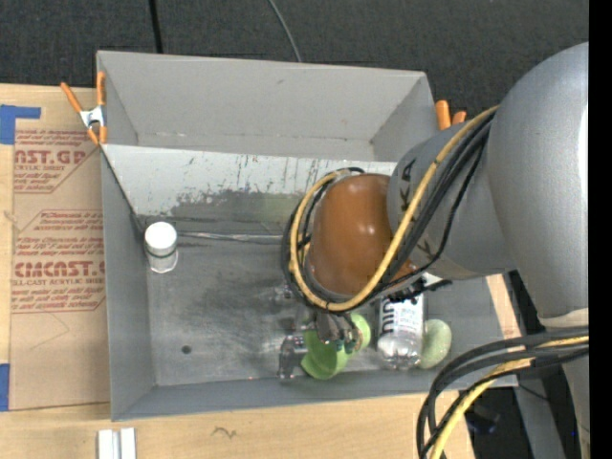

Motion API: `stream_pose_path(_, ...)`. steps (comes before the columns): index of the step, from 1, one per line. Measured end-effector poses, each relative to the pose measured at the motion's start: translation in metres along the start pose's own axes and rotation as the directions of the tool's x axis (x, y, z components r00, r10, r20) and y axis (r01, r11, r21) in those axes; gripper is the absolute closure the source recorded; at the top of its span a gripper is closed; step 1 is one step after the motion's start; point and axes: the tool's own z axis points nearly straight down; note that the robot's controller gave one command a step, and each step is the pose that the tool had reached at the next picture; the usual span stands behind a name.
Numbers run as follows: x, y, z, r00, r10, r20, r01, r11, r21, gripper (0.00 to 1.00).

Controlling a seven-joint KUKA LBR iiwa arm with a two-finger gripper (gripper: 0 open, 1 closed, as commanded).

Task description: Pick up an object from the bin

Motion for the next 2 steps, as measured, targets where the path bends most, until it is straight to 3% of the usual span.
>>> stream_pose_path(1,-0.005,0.015,0.028,0.999,0.043,0.007,-0.043,0.999,-0.002,0.0)
stream_pose_path(2,-0.002,-0.074,0.026,0.974,-0.224,0.01,0.224,0.974,-0.001,1.0)
